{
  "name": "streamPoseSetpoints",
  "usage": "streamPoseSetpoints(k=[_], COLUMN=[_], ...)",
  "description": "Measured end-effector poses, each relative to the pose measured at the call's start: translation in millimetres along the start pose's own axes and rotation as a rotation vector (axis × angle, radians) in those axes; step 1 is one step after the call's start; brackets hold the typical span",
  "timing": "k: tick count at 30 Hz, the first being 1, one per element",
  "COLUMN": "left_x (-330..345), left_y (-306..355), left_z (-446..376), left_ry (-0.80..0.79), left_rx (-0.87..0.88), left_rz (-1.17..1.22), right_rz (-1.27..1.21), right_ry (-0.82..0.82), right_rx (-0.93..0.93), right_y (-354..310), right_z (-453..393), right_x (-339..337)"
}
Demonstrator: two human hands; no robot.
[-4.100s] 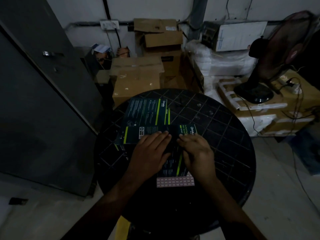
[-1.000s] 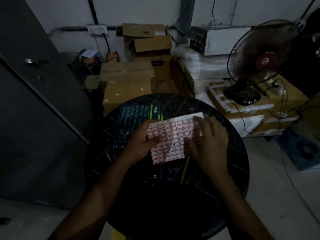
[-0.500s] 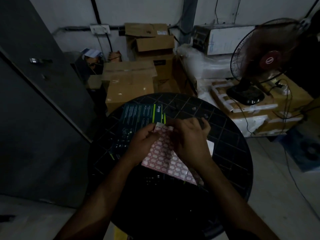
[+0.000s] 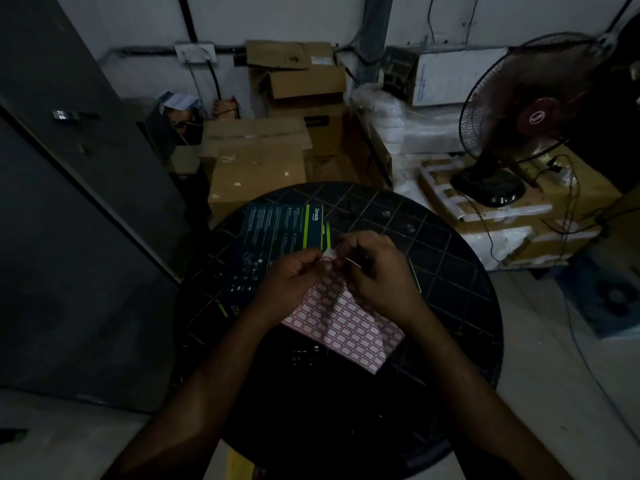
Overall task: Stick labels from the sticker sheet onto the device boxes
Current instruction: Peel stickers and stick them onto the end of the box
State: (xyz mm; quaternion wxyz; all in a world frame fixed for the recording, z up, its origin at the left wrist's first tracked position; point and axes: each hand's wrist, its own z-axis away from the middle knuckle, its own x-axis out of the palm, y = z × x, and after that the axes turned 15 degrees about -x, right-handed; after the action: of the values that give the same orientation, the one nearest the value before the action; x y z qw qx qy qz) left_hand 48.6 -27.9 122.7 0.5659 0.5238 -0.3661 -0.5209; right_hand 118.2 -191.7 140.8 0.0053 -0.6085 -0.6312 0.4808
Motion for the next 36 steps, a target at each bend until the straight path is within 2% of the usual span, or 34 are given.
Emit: streamPoseSetpoints(k=[8, 11, 14, 15, 23, 25, 29, 32, 34, 36], left_x=[0.9, 1.0, -0.9, -1.4, -13.0, -13.6, -7.9, -3.6, -1.6, -0.6], left_y=[5.4, 5.8, 3.7, 3.7, 13.5, 15.3, 10.0, 8.1, 9.4, 9.0], left_z=[-4.4, -5.1, -5.8, -5.4, -0.6, 0.6, -2.7, -6.0, -6.2, -7.2], left_ry=[0.010, 0.015, 0.050, 0.056, 0.010, 0.003, 0.049, 0.058, 0.060, 0.054], left_rx=[-0.047, -0.055, -0.058, -0.061, -0.239, -0.222, -0.144, -0.099, -0.113, -0.137], left_rz=[-0.030, -0.064, -0.107, -0.105, 0.261, 0.197, -0.009, -0.099, -0.083, -0.050], right_rz=[-0.218, -0.448, -0.840, -0.877, -0.631, -0.562, -0.711, -0.458, -0.337, -0.313], right_ry=[0.002, -0.014, 0.083, 0.085, 0.047, 0.037, 0.043, -0.109, -0.119, -0.060], right_rx=[0.020, 0.176, 0.393, 0.421, 0.475, 0.471, 0.499, 0.375, 0.288, 0.229], right_y=[1.2, -3.3, -8.6, -5.4, 15.6, 15.1, 11.0, 13.0, 14.2, 18.6], right_z=[1.8, 3.1, -0.6, -2.0, 3.1, 6.8, 9.0, 11.4, 13.6, 18.0], right_x=[-0.4, -3.4, -14.1, -19.4, -34.5, -35.2, -38.8, -41.9, -42.7, -46.1])
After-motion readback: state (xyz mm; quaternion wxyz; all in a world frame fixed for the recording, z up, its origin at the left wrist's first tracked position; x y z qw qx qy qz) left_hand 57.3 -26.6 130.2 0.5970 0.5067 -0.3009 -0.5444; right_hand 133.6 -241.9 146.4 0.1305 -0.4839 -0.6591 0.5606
